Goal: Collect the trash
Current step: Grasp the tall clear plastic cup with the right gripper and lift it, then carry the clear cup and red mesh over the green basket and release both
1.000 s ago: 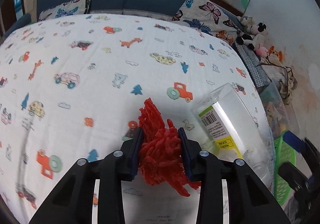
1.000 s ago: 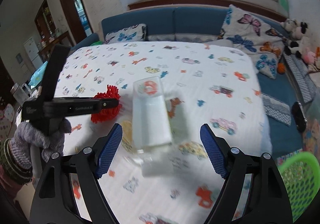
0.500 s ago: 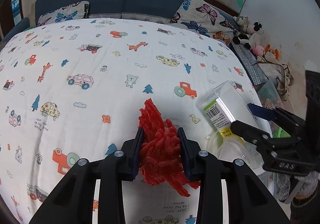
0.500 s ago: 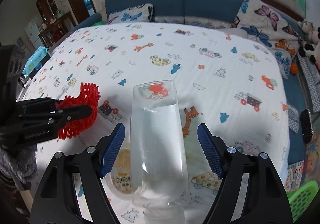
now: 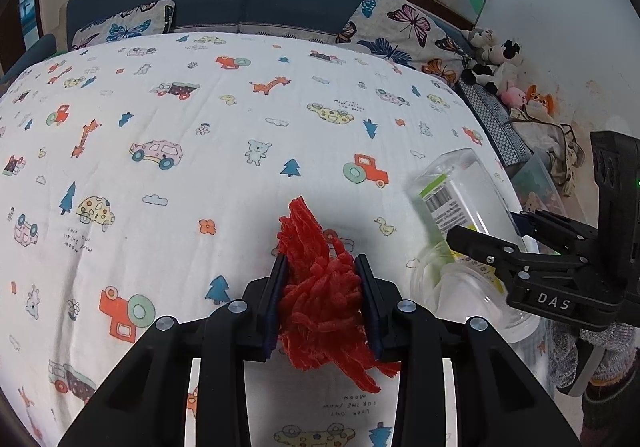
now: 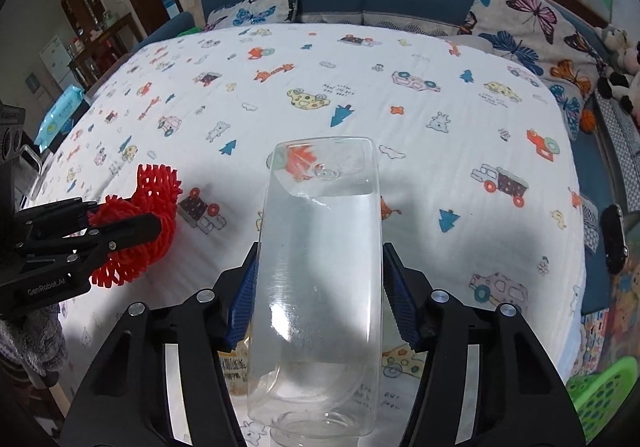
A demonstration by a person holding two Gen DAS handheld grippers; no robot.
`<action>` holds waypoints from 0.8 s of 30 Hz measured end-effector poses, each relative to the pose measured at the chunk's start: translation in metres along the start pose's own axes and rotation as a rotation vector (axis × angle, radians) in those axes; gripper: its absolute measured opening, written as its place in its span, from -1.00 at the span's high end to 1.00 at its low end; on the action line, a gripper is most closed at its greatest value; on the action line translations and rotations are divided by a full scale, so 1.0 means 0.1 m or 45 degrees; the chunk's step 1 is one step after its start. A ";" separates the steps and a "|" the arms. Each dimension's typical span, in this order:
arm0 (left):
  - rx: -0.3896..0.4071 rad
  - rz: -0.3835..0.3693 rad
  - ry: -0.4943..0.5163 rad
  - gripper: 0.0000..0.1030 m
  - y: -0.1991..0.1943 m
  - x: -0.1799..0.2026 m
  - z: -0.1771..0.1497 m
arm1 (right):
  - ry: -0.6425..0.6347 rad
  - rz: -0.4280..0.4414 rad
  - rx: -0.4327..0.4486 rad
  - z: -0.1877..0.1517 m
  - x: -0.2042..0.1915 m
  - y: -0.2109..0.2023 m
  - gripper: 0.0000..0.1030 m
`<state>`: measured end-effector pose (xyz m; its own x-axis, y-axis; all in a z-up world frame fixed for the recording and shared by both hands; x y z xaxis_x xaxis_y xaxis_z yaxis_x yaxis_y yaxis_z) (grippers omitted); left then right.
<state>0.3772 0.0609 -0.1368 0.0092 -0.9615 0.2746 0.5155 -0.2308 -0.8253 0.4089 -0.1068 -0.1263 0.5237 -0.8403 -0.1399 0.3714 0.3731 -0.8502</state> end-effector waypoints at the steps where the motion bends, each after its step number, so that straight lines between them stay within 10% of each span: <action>1: 0.005 -0.002 0.002 0.36 -0.02 0.01 0.00 | 0.011 0.001 0.013 -0.01 0.02 -0.05 -0.13; 24: 0.120 -0.124 0.210 0.36 -0.70 1.08 -0.17 | 0.202 -0.094 0.349 -0.59 0.43 -1.54 -0.06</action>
<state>0.3272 -0.0296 -0.0577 -0.1812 -0.9485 0.2599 0.5849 -0.3164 -0.7469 0.3291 -0.2232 -0.0309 0.3698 -0.9117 -0.1789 0.6075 0.3830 -0.6959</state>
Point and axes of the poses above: each gripper's, at about its wrist camera, not at the fingertips, and y roughly the way its jaws point, x to its right, z to its top, the point moved 7 cm from there along y, roughly the way its jaws point, and after that the axes turned 1 degree about -x, right-handed, at the moved point
